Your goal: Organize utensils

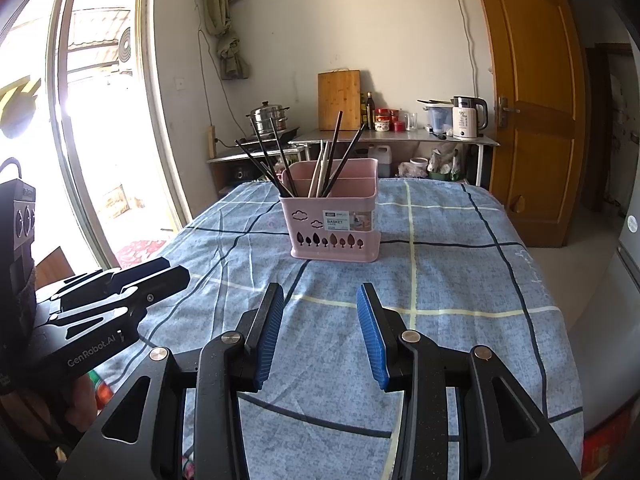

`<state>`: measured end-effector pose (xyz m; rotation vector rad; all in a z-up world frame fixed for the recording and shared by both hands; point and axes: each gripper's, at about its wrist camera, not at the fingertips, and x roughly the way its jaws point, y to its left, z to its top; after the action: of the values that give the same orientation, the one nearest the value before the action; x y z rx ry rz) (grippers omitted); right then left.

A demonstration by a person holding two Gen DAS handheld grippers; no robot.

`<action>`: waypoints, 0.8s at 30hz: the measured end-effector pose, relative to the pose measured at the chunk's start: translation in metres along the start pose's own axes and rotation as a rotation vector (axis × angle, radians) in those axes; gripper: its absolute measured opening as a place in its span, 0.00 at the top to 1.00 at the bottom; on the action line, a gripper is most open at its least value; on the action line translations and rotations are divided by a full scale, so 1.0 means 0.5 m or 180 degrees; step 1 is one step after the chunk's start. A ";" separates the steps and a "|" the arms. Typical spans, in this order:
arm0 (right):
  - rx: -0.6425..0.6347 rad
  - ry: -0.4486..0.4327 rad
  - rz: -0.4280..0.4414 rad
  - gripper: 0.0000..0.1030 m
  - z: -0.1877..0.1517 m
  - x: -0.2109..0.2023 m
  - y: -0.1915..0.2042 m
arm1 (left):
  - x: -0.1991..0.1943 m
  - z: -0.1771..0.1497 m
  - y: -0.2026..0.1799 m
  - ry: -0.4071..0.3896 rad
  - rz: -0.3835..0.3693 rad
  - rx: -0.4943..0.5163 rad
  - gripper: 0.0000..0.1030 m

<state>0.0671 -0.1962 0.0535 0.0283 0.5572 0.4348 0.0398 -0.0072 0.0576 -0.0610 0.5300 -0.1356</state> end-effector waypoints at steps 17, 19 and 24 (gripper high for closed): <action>-0.0007 -0.0006 -0.0022 0.62 -0.009 0.006 -0.005 | 0.004 -0.011 0.007 -0.0066 -0.0018 -0.0064 0.72; -0.0009 0.0002 -0.0016 0.62 -0.009 0.008 -0.005 | 0.004 -0.011 0.007 -0.0058 -0.0027 -0.0063 0.72; -0.0011 0.0009 -0.0012 0.62 -0.011 0.010 -0.006 | 0.003 -0.013 0.002 -0.0057 -0.0008 -0.0016 0.72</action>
<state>0.0692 -0.1974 0.0460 0.0235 0.5592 0.4323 0.0381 -0.0066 0.0512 -0.0679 0.5125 -0.1360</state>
